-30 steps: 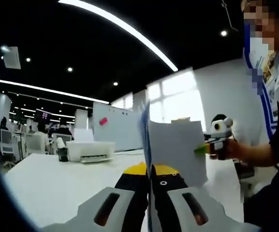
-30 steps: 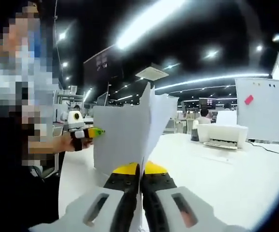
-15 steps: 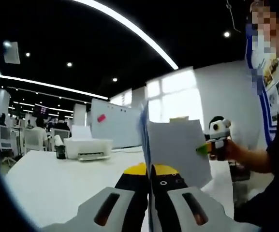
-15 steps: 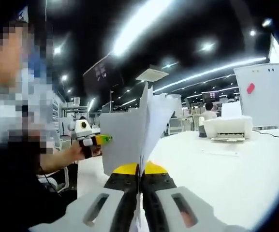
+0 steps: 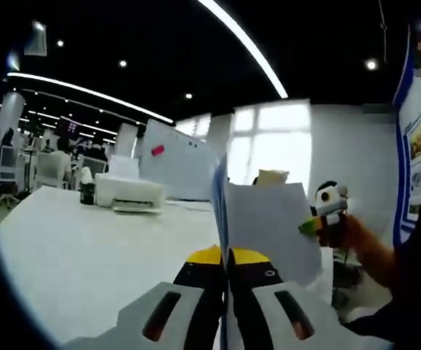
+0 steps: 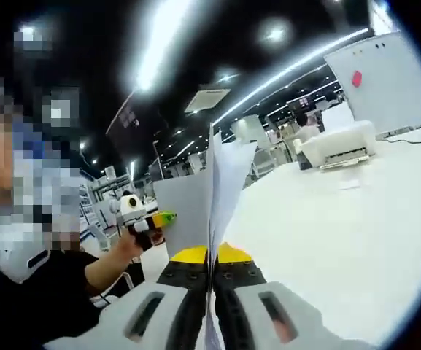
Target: Organize the stack of printing papers by aligning and flattening the scattered papers on the table
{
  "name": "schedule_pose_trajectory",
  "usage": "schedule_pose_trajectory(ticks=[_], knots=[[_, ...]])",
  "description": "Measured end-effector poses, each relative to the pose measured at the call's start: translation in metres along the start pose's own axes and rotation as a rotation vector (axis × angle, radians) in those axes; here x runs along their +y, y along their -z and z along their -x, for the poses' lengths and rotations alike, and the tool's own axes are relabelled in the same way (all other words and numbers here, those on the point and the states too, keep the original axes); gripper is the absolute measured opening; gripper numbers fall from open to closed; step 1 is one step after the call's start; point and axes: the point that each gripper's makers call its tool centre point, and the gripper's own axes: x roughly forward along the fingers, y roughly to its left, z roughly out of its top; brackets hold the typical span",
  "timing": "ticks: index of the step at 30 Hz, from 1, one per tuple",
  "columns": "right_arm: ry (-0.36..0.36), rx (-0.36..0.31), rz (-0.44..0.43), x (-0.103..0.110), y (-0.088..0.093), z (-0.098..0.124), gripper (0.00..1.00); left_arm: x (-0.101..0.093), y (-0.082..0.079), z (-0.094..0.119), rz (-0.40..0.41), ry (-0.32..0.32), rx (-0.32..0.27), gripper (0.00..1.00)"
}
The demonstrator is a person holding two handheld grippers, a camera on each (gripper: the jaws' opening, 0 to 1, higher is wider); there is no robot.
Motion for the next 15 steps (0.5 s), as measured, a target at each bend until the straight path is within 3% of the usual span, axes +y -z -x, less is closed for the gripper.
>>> schedule_pose_trajectory(ticks=[8, 15], knots=[[0.047, 0.044, -0.024, -0.017, 0.015, -0.006, 0.00, 0.010, 0.023, -0.009, 0.054, -0.029, 0.063, 0.06], [0.098, 0.037, -0.030, -0.034, 0.016, -0.009, 0.00, 0.021, 0.027, -0.015, 0.073, -0.053, 0.057, 0.06]])
